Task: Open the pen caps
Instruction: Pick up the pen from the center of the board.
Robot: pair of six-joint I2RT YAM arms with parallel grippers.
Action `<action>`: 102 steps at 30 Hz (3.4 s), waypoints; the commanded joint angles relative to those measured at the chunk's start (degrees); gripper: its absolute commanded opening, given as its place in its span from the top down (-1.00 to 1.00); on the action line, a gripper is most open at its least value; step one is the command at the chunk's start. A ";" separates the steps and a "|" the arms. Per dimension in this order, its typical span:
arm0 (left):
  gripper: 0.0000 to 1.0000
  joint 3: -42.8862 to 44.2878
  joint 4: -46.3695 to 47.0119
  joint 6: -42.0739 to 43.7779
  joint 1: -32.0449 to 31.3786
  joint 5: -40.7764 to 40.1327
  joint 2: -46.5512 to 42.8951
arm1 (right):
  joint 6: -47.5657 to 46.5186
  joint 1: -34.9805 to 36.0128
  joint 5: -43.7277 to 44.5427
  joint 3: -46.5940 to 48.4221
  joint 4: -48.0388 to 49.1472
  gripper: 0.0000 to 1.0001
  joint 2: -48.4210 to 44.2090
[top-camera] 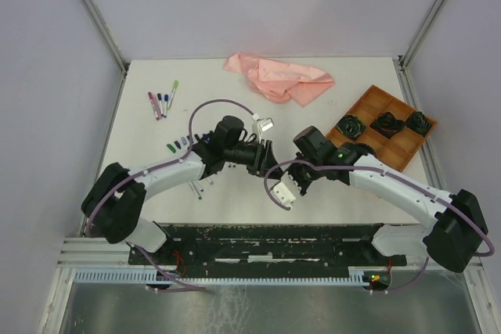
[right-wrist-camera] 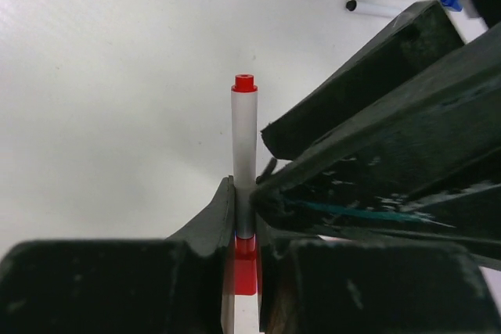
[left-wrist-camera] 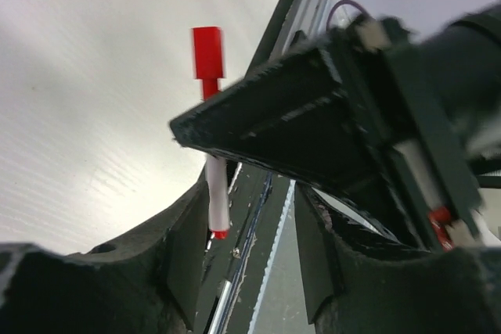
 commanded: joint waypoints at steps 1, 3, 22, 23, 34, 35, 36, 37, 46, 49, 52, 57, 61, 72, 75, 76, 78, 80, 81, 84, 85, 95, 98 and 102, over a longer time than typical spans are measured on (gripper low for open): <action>-0.10 -3.86 10.47 -3.31 0.83 -3.63 -10.37 | 7.26 -0.28 -3.67 4.85 0.11 1.00 0.48; -0.11 -6.65 12.27 -2.83 1.29 -6.90 -15.19 | 9.86 -0.84 -5.55 6.18 -0.41 1.00 0.87; -0.73 -38.98 38.93 -6.62 1.55 -35.65 -52.98 | 94.72 -15.00 -35.27 6.91 37.13 1.00 2.62; -0.73 -39.11 39.72 -7.18 1.51 -35.10 -51.96 | 101.58 -15.45 -34.93 5.35 43.14 1.00 3.10; -0.52 -36.03 55.49 -16.27 -0.16 -37.70 -32.39 | 139.01 -16.61 -23.31 -2.79 64.55 1.00 7.81; -0.49 -35.08 55.43 -16.57 -0.57 -38.39 -30.83 | 139.56 -16.58 -23.32 -2.98 64.98 1.00 8.17; -0.47 -34.24 55.57 -16.85 -0.89 -38.94 -29.40 | 139.86 -16.56 -23.36 -3.02 65.12 1.00 8.61; -0.45 -33.50 55.74 -16.99 -1.29 -39.40 -27.95 | 139.91 -16.62 -23.36 -3.05 65.14 1.00 8.86; -0.13 -27.15 56.06 -18.16 -4.10 -42.00 -18.14 | 139.31 -16.55 -23.63 -2.73 64.37 1.00 10.20; -0.10 -25.66 53.76 -18.18 -4.60 -42.99 -16.61 | 138.90 -16.54 -23.54 -2.61 64.00 1.00 10.16; -0.01 -25.20 53.13 -18.29 -4.74 -43.37 -15.65 | 138.64 -16.60 -23.60 -2.51 63.58 1.00 10.22; 0.07 -23.98 51.05 -17.68 -4.76 -43.46 -15.17 | 138.65 -16.54 -23.87 -2.28 63.21 1.00 10.50; 0.15 -22.34 47.93 -17.04 -4.78 -43.41 -14.52 | 138.52 -16.60 -23.80 -2.27 63.04 1.00 10.37; 0.92 -20.82 43.77 -15.22 -4.80 -42.10 -14.15 | 136.95 -16.62 -24.12 -1.99 62.33 0.72 10.10; 0.94 -20.85 40.50 -12.93 -4.73 -42.62 -15.68 | 133.05 -16.61 -24.90 -0.80 60.10 0.34 9.44; 0.94 -20.97 39.04 -12.06 -4.68 -42.71 -16.40 | 130.43 -16.61 -25.26 0.07 58.27 0.23 8.99; 0.95 -21.24 35.53 -10.02 -4.56 -42.68 -18.05 | 122.87 -16.67 -25.12 2.14 52.45 0.04 7.51; 0.94 -21.97 31.60 -7.92 -4.35 -42.56 -20.14 | 114.59 -17.15 -23.93 3.74 46.90 -0.11 5.60; 0.94 -22.36 29.53 -6.73 -4.17 -42.43 -21.37 | 109.83 -17.49 -23.85 4.13 45.24 -0.14 4.57; 0.95 -22.83 22.57 -2.49 -3.51 -41.15 -24.90 | 98.37 -18.78 -26.19 5.96 39.08 -0.21 2.31; 0.94 -22.55 20.03 -1.11 -3.31 -40.20 -25.89 | 93.40 -19.11 -28.36 7.03 35.99 -0.22 1.73; 0.94 -11.28 -0.64 11.68 -1.21 -18.02 -16.91 | 21.80 -18.46 -34.22 10.74 -7.98 -0.33 -3.61; 0.94 -6.79 -3.72 13.74 -1.20 -10.71 -11.19 | 7.13 -17.13 -31.79 7.95 -11.67 -0.40 -4.01; 0.94 -3.41 -4.66 15.28 -1.27 -4.17 -7.16 | 1.26 -12.87 -25.67 4.96 -10.63 -0.43 -3.69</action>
